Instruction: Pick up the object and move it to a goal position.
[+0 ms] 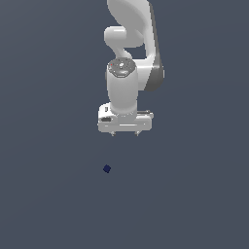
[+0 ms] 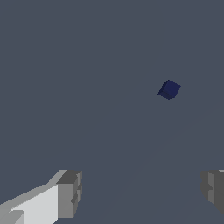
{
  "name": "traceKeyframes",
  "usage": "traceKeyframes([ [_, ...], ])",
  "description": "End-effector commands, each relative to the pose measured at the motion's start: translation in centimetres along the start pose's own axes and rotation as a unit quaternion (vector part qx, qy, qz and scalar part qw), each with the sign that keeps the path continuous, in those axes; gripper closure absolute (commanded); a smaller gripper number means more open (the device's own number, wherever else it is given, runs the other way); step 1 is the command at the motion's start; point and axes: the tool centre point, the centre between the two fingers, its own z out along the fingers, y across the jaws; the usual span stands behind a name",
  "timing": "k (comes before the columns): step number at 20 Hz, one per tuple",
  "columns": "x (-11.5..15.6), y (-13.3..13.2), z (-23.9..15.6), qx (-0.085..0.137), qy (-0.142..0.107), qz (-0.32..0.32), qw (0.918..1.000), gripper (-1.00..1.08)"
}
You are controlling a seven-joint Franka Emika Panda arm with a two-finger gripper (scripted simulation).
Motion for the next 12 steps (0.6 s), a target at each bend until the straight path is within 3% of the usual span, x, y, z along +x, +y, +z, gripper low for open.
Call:
traceKeyframes([
  [1, 0.0, 0.0, 0.0, 0.000, 0.000, 0.000, 1.0000, -0.92],
  [12, 0.1, -2.5, -0.9, -0.002, 0.001, -0.041, 0.9992, -0.92],
])
